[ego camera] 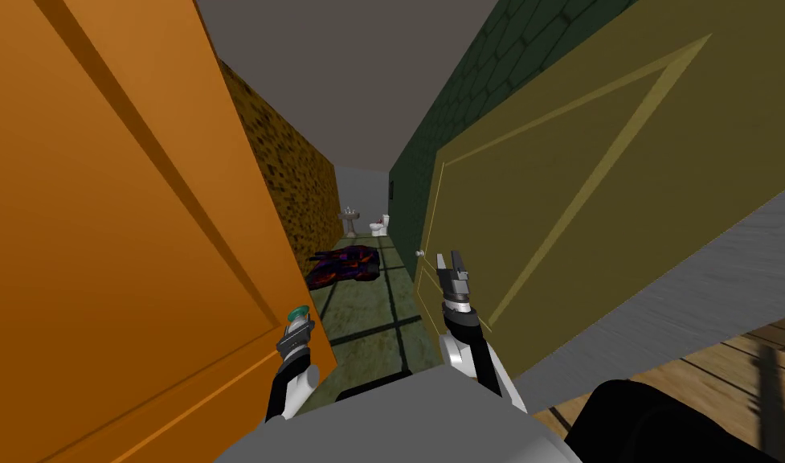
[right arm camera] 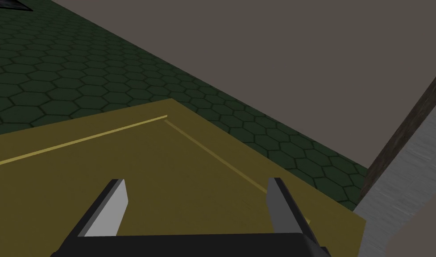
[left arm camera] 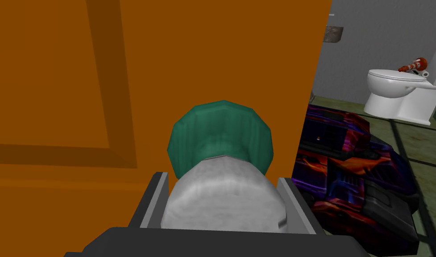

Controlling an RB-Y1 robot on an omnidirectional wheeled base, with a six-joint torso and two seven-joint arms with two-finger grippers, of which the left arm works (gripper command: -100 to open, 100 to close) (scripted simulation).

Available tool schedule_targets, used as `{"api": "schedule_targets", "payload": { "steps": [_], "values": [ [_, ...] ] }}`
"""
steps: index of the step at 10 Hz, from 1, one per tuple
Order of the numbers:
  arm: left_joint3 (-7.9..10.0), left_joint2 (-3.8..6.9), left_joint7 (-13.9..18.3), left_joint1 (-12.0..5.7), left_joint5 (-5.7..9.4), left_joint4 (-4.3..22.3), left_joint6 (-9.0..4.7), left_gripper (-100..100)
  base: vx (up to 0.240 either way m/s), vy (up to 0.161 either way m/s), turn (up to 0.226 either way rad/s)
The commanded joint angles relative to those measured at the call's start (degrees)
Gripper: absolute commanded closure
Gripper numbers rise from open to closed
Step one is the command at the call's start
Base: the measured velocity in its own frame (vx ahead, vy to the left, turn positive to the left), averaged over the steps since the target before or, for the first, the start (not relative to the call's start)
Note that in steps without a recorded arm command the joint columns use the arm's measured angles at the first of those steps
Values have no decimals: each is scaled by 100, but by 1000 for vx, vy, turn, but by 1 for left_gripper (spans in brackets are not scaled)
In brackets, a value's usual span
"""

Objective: Push the door open

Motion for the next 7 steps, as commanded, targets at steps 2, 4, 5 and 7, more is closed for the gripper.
{"api": "schedule_targets", "payload": {
  "steps": [2,4,5,7],
  "values": [
    [163,19,-86,71,115,-108,-42,100,166,42,-66],
    [339,21,-176,180,245,-224,-78,100,180,50,-69],
    [445,19,-231,245,323,-293,-100,100,215,60,-90],
    [616,13,-319,351,449,-405,-135,100,164,69,-78]
  ]
}}
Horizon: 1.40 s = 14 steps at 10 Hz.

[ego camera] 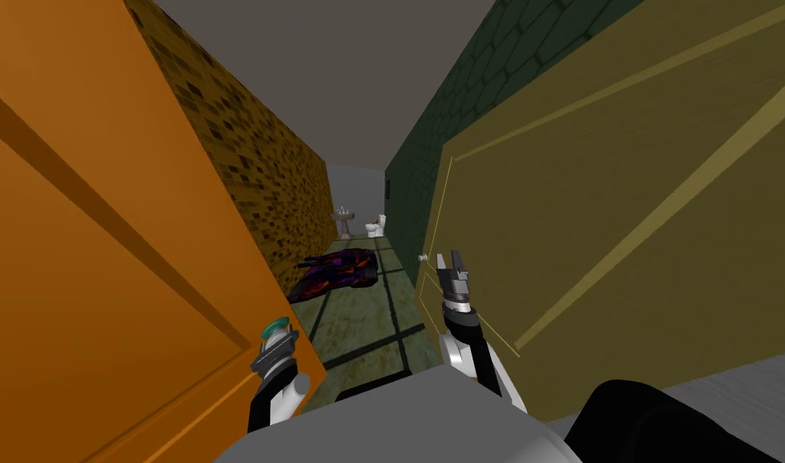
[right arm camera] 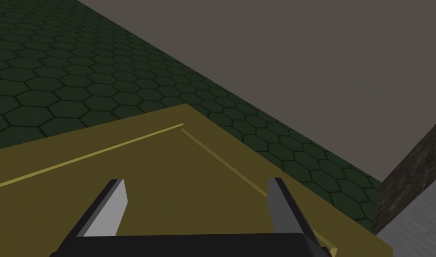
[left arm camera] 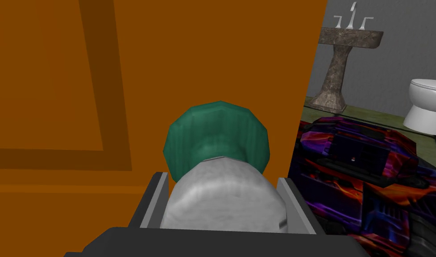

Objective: Push the door open

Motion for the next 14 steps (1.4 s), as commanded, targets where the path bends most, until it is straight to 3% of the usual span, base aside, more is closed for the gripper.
{"api": "schedule_targets", "payload": {
  "steps": [1,4,14],
  "values": [
    [198,18,-79,54,136,-45,-92,100,179,93,-94],
    [198,18,-79,54,136,-45,-92,100,53,37,-22],
    [1217,-131,-604,684,888,-714,-301,100,134,79,-90]
  ]
}}
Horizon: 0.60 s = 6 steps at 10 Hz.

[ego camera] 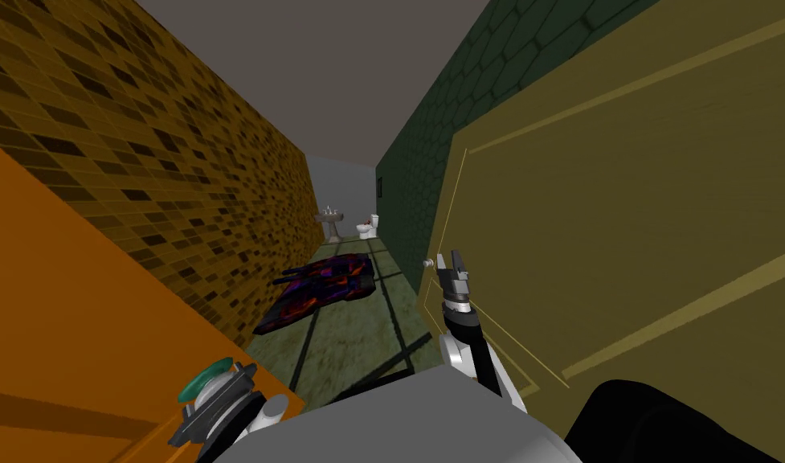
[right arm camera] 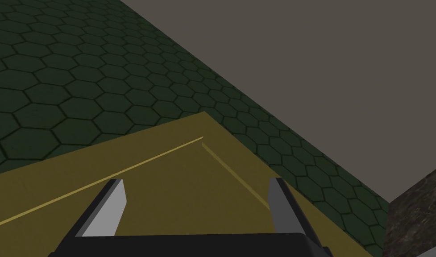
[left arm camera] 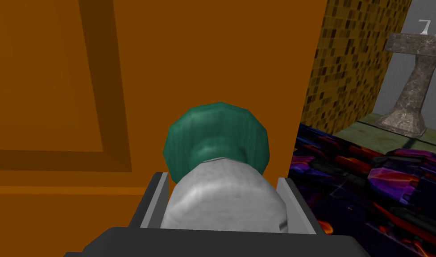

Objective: Push the door open

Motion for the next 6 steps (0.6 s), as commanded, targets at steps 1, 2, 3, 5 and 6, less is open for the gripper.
{"api": "schedule_targets", "payload": {
  "steps": [1,2,3,5,6],
  "values": [
    [182,2,-86,175,116,-183,-30,100,138,84,-87],
    [291,-27,-142,242,196,-254,-52,100,152,73,-65],
    [341,-41,-167,272,233,-287,-62,100,132,77,-34],
    [514,-98,-257,380,361,-401,-98,100,147,91,-64],
    [588,-124,-295,426,415,-450,-113,100,151,86,-57]
  ]
}}
